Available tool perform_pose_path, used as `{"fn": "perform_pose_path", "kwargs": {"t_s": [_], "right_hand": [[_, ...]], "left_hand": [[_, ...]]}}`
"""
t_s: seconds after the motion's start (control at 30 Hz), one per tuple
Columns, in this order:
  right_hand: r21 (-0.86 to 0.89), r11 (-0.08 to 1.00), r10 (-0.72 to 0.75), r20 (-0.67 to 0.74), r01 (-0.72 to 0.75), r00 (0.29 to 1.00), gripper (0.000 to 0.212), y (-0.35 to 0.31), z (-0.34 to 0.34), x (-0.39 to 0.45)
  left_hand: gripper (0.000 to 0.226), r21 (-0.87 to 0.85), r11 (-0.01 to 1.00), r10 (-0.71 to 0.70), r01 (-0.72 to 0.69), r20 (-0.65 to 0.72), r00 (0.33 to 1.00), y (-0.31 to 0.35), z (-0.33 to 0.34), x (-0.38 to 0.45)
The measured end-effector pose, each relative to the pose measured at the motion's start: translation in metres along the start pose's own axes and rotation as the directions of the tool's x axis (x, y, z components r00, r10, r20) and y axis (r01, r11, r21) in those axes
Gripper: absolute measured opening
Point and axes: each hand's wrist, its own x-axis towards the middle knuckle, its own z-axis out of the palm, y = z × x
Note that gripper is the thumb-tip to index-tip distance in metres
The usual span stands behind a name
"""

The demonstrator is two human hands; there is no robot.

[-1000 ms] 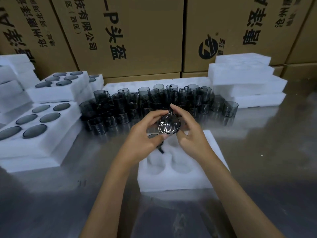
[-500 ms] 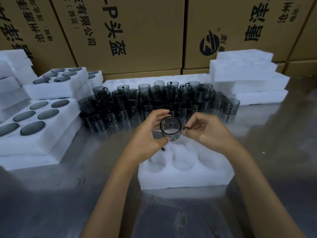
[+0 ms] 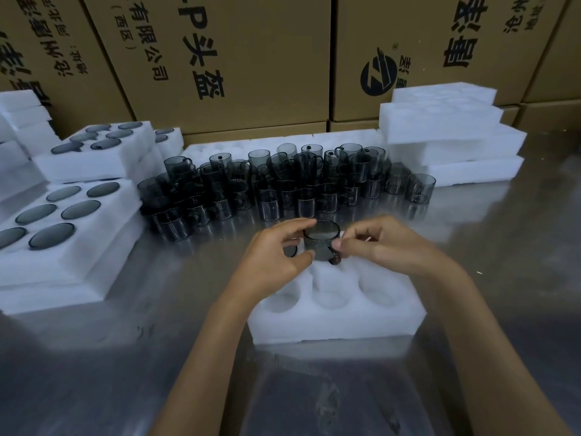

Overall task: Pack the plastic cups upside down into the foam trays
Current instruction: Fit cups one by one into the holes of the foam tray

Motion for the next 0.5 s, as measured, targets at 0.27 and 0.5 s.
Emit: {"fn": "perform_pose_path", "kwargs": {"t_s": [0.27,0.5], "right_hand": [[0.021,0.995,-0.093,-0.160,0.097,0.983,0.012,0.010,0.003,0.006],[-0.087,0.996,-0.038,-0.120,0.027,0.992,0.014,0.018,0.003,0.010]], "left_hand": [[0.051,0.025,0.999,-0.039,0.041,-0.070,0.997,0.006,0.004,-0.001],[0.062,0.232,0.971,-0.045,0.059,-0.066,0.997,0.003,0.007,0.000]]}}
